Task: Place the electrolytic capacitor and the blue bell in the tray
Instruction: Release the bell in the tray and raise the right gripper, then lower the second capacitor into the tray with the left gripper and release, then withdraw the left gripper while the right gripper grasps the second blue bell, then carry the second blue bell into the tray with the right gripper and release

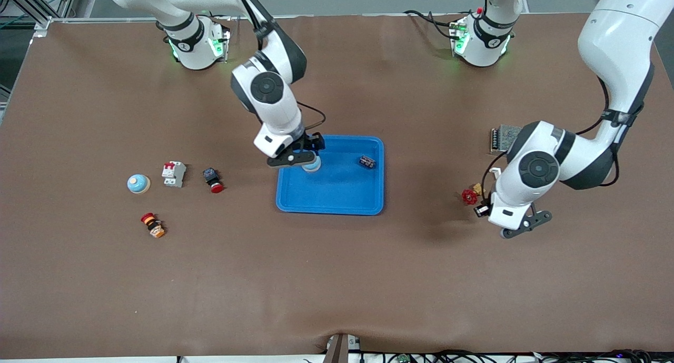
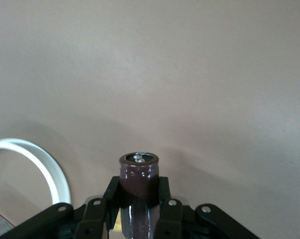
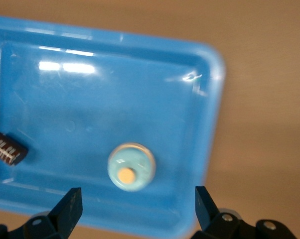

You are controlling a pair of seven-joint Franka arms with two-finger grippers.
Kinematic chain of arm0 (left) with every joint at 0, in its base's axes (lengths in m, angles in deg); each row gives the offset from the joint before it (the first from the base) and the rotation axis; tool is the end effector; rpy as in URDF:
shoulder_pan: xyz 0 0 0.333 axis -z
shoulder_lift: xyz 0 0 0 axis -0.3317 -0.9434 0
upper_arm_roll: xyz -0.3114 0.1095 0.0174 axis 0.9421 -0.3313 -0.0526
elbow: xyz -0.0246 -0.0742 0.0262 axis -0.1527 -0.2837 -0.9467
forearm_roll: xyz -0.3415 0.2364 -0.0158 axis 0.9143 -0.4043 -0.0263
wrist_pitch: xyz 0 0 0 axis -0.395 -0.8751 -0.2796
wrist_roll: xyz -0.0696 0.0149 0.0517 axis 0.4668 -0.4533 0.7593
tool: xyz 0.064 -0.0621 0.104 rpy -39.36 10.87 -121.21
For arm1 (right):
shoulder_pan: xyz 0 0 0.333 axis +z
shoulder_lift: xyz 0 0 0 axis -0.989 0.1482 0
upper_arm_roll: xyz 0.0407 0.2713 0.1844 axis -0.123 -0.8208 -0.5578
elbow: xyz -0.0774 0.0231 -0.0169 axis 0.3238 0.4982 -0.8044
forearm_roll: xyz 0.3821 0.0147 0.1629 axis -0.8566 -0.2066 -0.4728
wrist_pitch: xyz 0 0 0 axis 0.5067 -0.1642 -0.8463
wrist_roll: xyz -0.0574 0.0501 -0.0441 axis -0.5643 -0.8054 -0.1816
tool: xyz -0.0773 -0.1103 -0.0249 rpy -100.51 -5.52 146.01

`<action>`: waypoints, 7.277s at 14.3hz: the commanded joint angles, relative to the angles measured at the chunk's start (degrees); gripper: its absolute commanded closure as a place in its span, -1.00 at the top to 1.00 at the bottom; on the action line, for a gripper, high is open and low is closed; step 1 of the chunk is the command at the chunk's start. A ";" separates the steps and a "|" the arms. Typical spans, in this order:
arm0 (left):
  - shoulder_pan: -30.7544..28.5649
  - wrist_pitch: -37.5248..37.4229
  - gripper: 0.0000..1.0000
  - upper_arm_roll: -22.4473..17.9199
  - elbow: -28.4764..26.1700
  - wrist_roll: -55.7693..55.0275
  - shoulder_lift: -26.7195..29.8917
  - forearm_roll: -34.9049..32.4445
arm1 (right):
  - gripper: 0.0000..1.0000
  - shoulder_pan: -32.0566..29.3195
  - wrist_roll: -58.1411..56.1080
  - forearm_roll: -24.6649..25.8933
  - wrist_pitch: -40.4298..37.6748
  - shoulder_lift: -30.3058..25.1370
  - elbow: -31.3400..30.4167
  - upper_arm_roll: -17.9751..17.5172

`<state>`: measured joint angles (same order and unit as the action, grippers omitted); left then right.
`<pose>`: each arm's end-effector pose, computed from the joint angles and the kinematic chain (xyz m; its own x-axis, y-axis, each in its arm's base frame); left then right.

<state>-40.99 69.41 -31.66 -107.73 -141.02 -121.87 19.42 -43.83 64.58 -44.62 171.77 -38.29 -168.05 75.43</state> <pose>0.6502 -0.1446 0.2330 0.9102 0.4108 0.0527 0.4142 -0.9012 -0.1277 0.5022 0.3963 0.2980 0.9926 0.1200 -0.0199 0.1187 -0.9912 -0.0586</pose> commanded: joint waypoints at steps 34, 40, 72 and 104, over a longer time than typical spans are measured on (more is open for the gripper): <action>36.21 -2.39 1.00 -6.82 20.91 -56.65 -15.48 7.38 | 1.00 -50.22 -100.69 4.17 2.61 -3.30 -11.53 -0.57; 30.95 -8.54 1.00 -6.21 21.44 -42.00 -7.31 7.38 | 1.00 -53.03 -107.72 5.40 10.26 1.53 -12.76 -0.57; 24.94 -37.99 1.00 -34.92 14.33 54.42 35.85 32.60 | -0.03 -49.79 -100.63 5.14 9.52 0.76 -13.48 -1.19; 24.96 -36.15 1.00 -37.93 12.91 57.96 35.77 34.10 | -0.06 -2.50 -0.76 4.96 13.51 15.85 8.87 -1.01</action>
<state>-15.63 32.91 -69.38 -94.93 -83.83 -86.48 52.75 -47.33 62.08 -40.30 184.18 -24.22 -160.57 73.65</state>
